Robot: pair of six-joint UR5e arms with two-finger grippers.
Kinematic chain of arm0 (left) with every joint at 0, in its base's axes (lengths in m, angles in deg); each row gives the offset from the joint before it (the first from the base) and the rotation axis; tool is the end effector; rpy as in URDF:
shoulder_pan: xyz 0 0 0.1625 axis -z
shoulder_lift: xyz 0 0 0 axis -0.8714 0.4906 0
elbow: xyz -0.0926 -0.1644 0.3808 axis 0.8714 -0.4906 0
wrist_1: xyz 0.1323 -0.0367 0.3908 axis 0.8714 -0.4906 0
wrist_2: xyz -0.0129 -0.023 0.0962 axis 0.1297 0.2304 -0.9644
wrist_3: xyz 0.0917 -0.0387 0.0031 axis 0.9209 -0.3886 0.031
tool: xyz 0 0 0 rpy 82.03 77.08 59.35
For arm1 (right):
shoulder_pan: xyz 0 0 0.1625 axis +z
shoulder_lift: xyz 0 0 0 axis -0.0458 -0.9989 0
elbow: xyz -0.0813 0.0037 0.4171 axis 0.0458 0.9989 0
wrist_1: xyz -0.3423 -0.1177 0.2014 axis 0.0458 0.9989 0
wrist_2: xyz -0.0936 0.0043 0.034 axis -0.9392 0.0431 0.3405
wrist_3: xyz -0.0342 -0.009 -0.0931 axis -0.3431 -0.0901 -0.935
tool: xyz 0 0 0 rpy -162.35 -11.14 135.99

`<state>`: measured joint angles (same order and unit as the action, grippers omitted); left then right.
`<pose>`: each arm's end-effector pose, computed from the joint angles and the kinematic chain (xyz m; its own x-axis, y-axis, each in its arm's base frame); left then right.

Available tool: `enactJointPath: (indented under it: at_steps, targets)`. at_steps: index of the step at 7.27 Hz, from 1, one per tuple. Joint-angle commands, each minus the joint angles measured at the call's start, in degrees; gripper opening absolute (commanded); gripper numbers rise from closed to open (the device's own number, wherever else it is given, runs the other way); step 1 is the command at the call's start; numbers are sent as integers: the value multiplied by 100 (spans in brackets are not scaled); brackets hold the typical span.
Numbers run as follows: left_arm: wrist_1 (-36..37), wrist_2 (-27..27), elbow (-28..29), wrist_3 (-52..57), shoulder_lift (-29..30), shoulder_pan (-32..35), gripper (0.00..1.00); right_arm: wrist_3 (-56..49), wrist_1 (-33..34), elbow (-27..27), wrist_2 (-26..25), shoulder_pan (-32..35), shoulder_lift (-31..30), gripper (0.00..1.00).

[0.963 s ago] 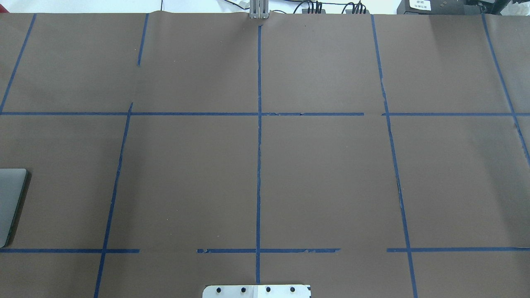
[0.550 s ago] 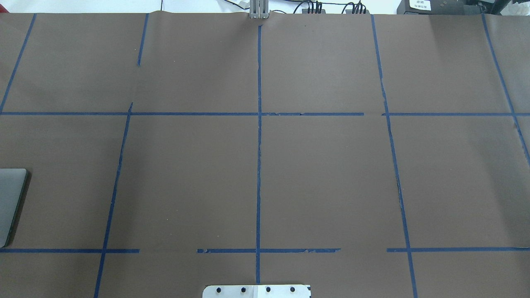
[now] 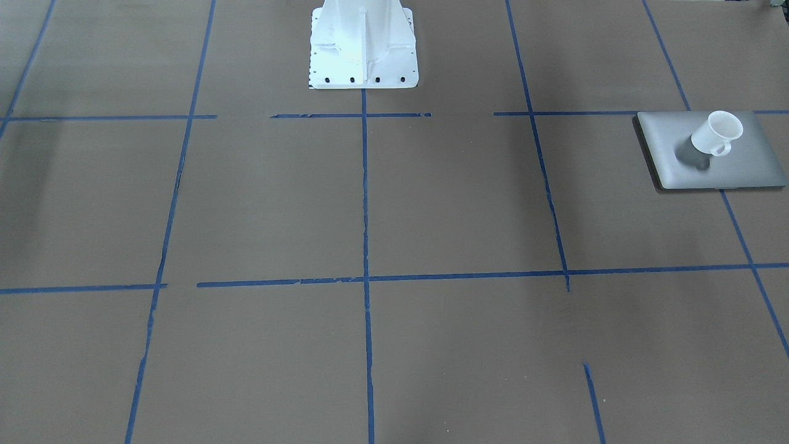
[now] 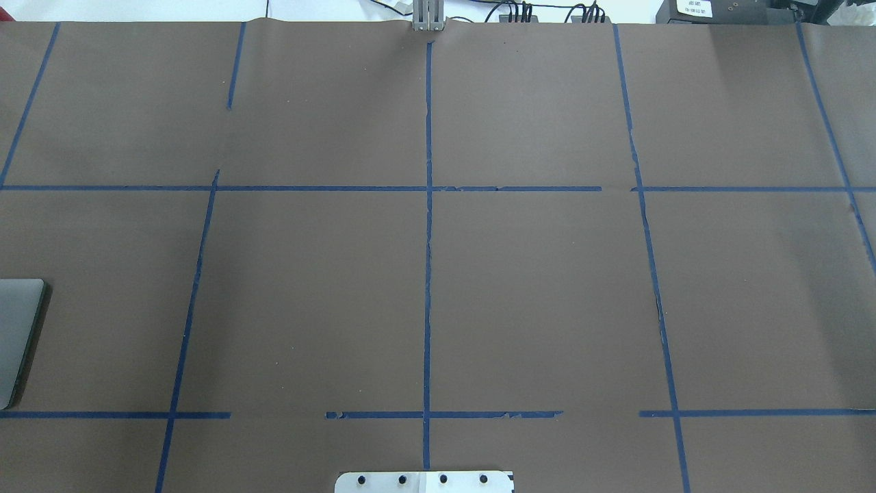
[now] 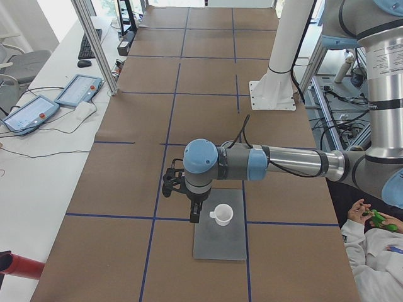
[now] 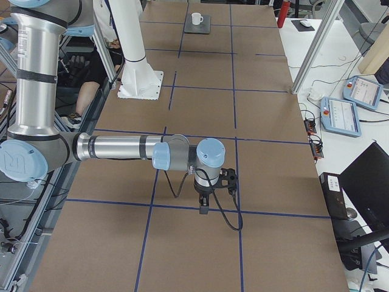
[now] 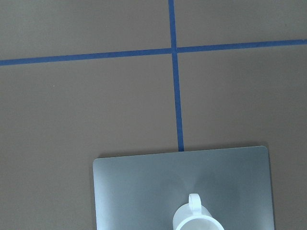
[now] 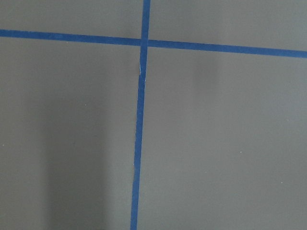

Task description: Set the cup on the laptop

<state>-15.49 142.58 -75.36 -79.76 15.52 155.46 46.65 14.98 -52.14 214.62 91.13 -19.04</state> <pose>-0.0963 -0.4047 0.6085 0.7003 0.0900 -0.7082 -0.0109 0.9933 0.1154 0.0571 -0.4317 0.6469 0.7565 -0.0454 0.6524 0.0610 0.9981 -0.0012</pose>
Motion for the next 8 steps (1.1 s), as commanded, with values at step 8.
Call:
enactJointPath:
  at_steps: [8]
  targets:
    - [113,21,247,1,-93,17,100,0,6,0,0,0,0,100]
